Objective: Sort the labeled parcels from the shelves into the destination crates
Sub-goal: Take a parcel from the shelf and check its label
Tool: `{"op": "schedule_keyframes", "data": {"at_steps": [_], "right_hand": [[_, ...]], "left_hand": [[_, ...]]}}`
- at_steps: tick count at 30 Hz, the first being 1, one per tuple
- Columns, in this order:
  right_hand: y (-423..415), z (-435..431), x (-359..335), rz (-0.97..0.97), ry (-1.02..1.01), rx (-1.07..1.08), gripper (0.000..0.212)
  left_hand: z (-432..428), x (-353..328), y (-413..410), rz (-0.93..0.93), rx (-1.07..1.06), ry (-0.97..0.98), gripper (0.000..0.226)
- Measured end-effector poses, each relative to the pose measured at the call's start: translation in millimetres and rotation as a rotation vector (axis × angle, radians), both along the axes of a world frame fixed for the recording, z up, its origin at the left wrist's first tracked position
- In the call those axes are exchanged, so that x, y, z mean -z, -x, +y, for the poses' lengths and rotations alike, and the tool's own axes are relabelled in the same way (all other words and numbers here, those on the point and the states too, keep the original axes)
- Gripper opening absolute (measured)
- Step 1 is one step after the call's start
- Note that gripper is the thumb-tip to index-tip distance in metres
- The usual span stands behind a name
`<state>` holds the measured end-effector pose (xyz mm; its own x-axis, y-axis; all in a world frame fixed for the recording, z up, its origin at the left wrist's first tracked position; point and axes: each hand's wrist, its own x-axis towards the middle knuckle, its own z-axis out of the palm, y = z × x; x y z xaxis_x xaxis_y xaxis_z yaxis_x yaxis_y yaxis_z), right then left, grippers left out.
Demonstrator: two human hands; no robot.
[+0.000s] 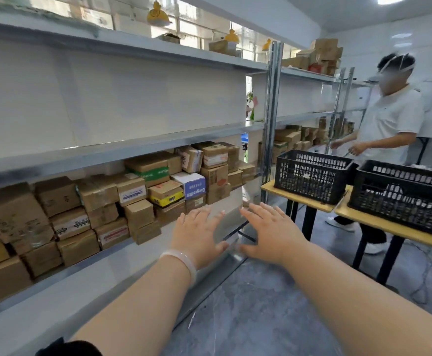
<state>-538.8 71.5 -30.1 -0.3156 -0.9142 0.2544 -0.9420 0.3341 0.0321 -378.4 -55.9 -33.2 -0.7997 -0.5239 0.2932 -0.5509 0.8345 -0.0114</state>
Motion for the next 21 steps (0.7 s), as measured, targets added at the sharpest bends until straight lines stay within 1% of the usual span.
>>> {"op": "schedule_keyframes", "data": {"at_steps": [4, 7, 15, 21], "right_hand": [[53, -11, 8, -0.031, -0.010, 0.051, 0.097], [91, -30, 17, -0.019, -0.037, 0.071, 0.096], [215, -123, 5, 0.001, -0.052, 0.161, 0.092], [297, -178, 22, -0.031, -0.035, 0.204, 0.090]], "left_hand": [[-19, 8, 57, -0.016, 0.034, -0.025, 0.079], [-41, 19, 103, -0.025, 0.075, -0.043, 0.079], [-142, 18, 230, -0.016, 0.112, -0.055, 0.076], [-206, 24, 325, -0.013, 0.143, -0.067, 0.076]]}}
